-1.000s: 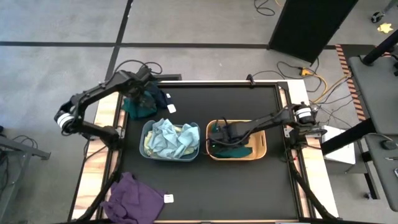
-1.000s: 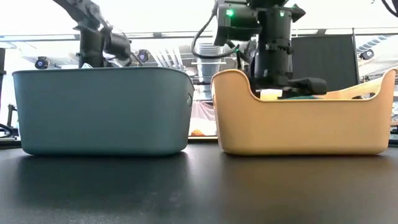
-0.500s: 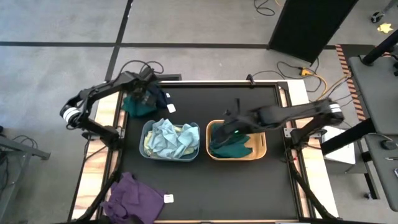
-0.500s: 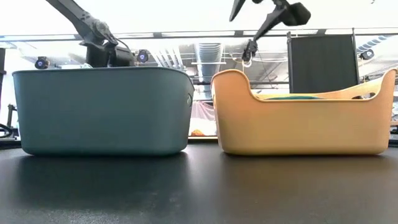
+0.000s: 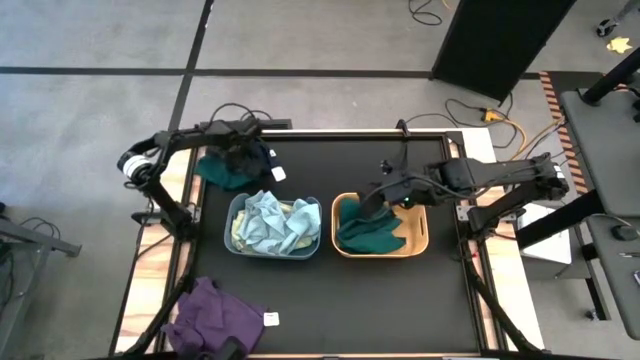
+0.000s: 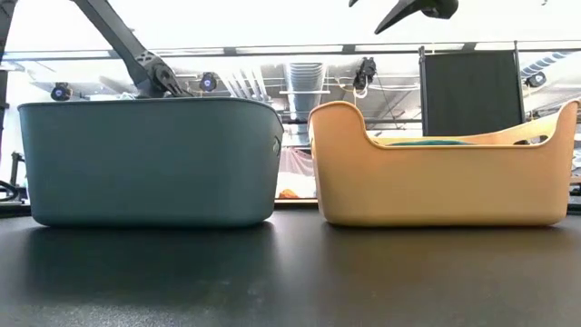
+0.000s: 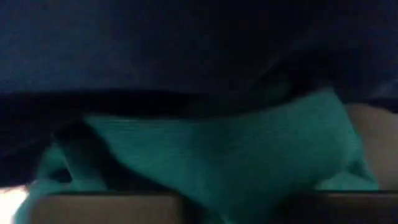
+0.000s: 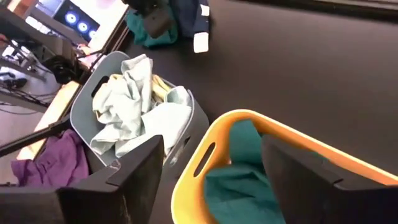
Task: Sort towels by color in basket
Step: Put the dark green towel into the yellow bin
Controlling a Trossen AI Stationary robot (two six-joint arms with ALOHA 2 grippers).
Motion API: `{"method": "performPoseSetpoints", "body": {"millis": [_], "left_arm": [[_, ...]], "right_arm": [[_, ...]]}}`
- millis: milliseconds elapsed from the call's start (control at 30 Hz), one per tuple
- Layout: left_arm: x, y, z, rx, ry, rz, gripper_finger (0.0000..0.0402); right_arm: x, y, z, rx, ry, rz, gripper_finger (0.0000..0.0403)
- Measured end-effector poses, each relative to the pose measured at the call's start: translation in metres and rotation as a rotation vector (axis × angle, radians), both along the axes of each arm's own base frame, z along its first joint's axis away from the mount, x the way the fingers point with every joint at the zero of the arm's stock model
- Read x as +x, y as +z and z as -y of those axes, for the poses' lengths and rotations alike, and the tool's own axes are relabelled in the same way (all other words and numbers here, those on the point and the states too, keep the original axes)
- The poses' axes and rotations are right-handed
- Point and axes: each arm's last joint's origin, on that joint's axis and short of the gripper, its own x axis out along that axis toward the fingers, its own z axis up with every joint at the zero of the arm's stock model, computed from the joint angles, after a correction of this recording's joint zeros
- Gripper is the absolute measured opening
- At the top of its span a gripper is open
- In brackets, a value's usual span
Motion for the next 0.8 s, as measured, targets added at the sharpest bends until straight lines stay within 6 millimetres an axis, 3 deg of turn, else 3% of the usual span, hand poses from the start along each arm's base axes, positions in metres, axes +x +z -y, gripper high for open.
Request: {"method": "performPoseSetpoints", "body": {"millis": [67, 233, 433, 633, 800], "left_arm": [[0.007, -0.002, -0.001, -0.009, -0.007, 0.083, 0.0013], [0.037, 0.001, 0.007, -0.019, -0.07, 0.318, 0.0004], [0.094, 0.01, 0.035, -0.008, -0.235, 0.656, 0.0001], [0.149, 0.018, 0.055, -0.005, -0.225, 0.995, 0.0001], [0.18, 0.019, 0.055, 0.005, -0.234, 1.052, 0.0008]], "right_arm": [[0.0, 0.0, 0.001, -0.006, 0.004, -0.003, 0.0254], [0.0, 0.0, 0.003, -0.034, 0.026, -0.019, 0.0245], [0.001, -0.001, 0.01, -0.054, 0.024, -0.039, 0.0239], [0.002, -0.009, 0.026, -0.065, -0.016, -0.112, 0.0246], [0.009, -0.022, 0.05, -0.023, -0.027, -0.202, 0.0242]]}}
